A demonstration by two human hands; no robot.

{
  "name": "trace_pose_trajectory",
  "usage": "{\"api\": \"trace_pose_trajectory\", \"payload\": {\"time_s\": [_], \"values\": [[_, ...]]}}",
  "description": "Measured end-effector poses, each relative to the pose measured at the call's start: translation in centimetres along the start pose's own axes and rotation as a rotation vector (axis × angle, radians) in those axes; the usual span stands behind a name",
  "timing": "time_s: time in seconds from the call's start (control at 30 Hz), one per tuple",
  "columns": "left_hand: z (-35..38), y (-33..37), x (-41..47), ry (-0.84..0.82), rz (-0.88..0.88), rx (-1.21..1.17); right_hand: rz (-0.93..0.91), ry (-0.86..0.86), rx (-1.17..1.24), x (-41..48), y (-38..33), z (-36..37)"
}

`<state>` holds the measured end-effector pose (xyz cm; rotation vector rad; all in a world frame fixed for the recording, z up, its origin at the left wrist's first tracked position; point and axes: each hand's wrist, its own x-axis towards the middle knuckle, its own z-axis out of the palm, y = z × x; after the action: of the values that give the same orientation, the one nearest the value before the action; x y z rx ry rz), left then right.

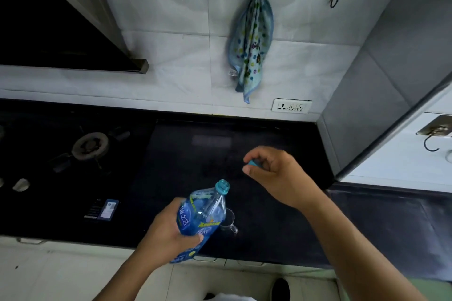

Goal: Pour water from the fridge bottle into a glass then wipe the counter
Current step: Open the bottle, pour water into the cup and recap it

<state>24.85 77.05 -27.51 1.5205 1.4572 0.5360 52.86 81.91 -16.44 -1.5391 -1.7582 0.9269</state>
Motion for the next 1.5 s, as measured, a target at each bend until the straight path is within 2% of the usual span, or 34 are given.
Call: {"api": "trace_pose_trajectory", "payload": {"time_s": [0.23,0.5,0.9,1.5], "values": [[1.9,-3.8,2.2,-0.044,-0.103,0.168,0.415,-0.112,0.024,-0.8,8.9,5.5],[2.7,-5.3,3.6,-0.076,-0.124,0.332,0.577,-0.107,0.120,-3.4,13.3,6.7],[3.0,-5.2,4.6,-0.143,-0.155,0.547,0.655,-0.137,0.141,-4.5,16.1,7.6],[3.0,-5.9,4.6,-0.147,-0.202,0.663,0.634,-0.154,0.164,-3.9,16.7,7.9]]}}
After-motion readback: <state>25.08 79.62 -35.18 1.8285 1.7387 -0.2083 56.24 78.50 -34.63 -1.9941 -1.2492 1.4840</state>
